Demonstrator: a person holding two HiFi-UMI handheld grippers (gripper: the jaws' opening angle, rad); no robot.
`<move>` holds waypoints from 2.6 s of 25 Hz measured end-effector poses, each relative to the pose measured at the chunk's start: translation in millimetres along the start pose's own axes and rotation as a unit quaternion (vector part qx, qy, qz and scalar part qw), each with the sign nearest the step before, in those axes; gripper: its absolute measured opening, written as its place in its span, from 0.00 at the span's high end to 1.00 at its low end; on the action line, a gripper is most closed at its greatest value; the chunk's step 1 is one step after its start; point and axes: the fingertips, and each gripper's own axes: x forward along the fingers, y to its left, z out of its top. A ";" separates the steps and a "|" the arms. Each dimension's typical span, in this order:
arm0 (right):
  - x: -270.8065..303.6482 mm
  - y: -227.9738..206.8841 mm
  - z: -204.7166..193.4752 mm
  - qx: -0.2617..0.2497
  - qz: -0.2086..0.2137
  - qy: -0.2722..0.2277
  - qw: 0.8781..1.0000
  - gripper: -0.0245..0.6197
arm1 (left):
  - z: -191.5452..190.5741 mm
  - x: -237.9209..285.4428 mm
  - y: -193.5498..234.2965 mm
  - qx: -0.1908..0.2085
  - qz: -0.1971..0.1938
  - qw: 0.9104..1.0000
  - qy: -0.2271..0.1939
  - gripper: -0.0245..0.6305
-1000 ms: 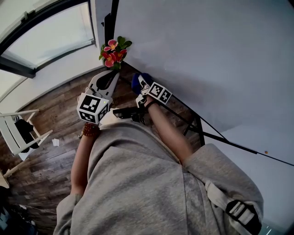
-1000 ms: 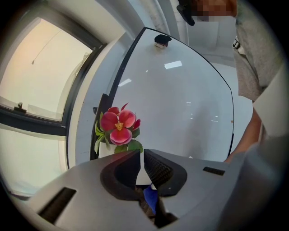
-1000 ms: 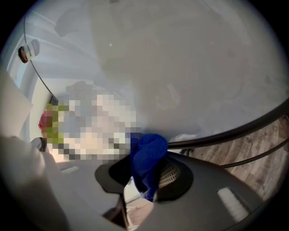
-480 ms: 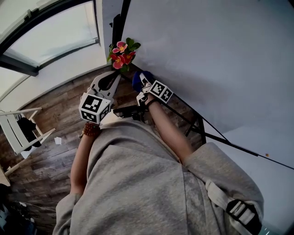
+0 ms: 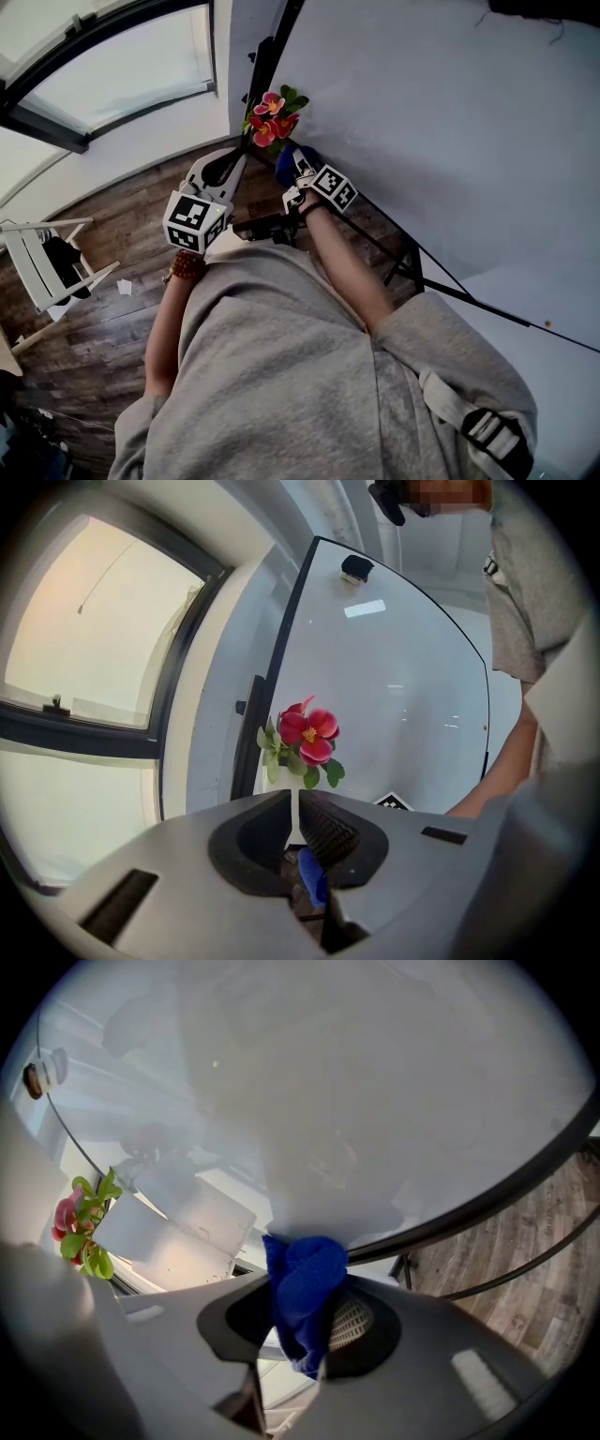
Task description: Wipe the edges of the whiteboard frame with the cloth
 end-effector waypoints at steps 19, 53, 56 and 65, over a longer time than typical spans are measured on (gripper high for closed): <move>40.8 21.3 -14.5 0.080 0.026 -0.016 0.996 0.78 | 0.2 -33.6 40.0 -0.009 0.056 0.998 -0.019 0.91; -118.0 111.5 35.9 -0.340 0.177 -0.038 0.923 0.76 | 27.1 11.3 -104.9 0.082 -0.028 0.996 -0.029 0.91; -145.9 139.2 49.4 -0.385 0.199 -0.069 0.899 0.76 | 37.6 20.6 -114.7 0.092 -0.025 0.995 -0.038 0.91; -218.0 201.7 77.0 -0.490 0.178 -0.183 0.833 0.76 | 86.6 20.2 -133.4 0.090 0.023 0.988 -0.121 0.91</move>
